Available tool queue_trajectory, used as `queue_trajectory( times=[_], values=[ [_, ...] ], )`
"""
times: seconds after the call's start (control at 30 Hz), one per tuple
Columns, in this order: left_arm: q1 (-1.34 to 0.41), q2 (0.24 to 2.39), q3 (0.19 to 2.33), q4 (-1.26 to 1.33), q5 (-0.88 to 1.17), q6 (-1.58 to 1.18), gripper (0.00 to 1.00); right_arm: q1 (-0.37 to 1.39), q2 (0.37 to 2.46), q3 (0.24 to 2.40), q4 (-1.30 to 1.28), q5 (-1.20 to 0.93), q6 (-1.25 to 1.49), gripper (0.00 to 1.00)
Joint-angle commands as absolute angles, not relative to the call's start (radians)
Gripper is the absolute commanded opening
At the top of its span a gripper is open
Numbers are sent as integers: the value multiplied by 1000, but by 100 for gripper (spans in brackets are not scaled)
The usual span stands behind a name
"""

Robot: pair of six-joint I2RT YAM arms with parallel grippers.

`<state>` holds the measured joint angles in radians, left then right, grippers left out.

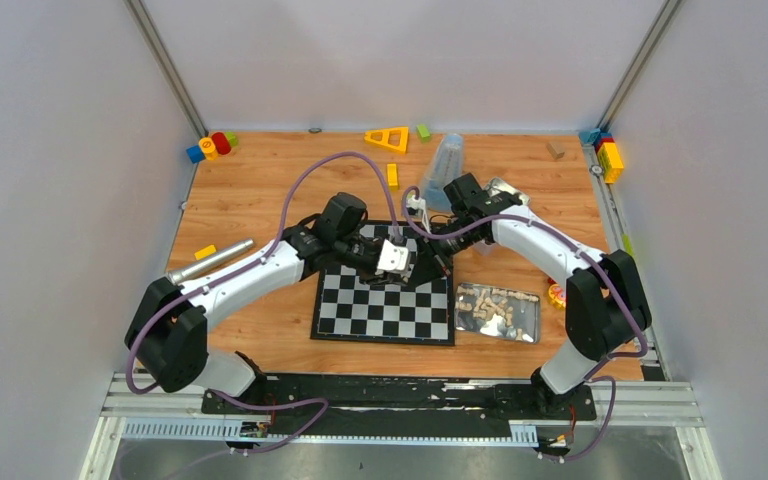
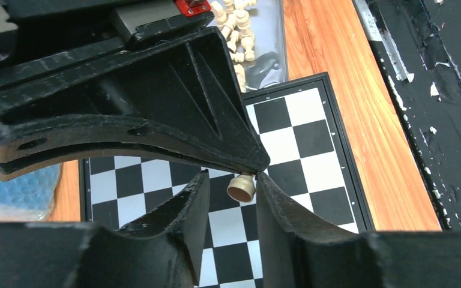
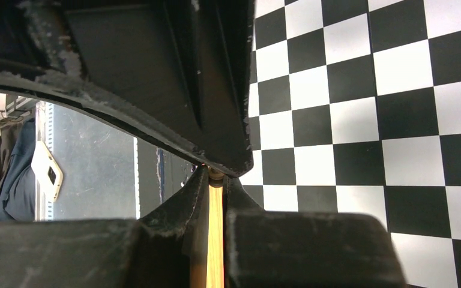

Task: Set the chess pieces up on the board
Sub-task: Pick up the chess piece from the chessboard.

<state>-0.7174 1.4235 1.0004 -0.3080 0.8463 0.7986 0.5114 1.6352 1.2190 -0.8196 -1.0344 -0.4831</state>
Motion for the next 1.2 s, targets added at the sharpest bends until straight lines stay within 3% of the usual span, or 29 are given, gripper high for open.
queue_trajectory(
  times=[0.0, 0.3, 0.4, 0.47, 0.63, 0.73, 0.9, 1.17],
  values=[
    [-741, 1433, 1039, -330, 835, 847, 38, 500, 1647, 1255, -812, -1072, -491, 0],
    [-747, 1429, 1040, -357, 820, 854, 27, 483, 1645, 1260, -815, -1077, -482, 0],
    [-748, 1433, 1042, -340, 815, 822, 12, 479, 1642, 1264, -816, -1071, -473, 1],
    [-747, 1435, 1041, -309, 792, 770, 1, 468, 1638, 1269, -813, -1057, -459, 8],
    [-720, 1425, 1007, -146, 707, 548, 0, 387, 1592, 1292, -737, -996, -341, 45],
    [-675, 1426, 986, -13, 714, 359, 0, 347, 1541, 1269, -630, -971, -240, 55],
    [-643, 1442, 979, 127, 722, 109, 0, 338, 1503, 1208, -486, -957, -109, 61],
    [-636, 1469, 950, 264, 696, -103, 0, 334, 1530, 1199, -405, -992, -7, 58]
  ],
)
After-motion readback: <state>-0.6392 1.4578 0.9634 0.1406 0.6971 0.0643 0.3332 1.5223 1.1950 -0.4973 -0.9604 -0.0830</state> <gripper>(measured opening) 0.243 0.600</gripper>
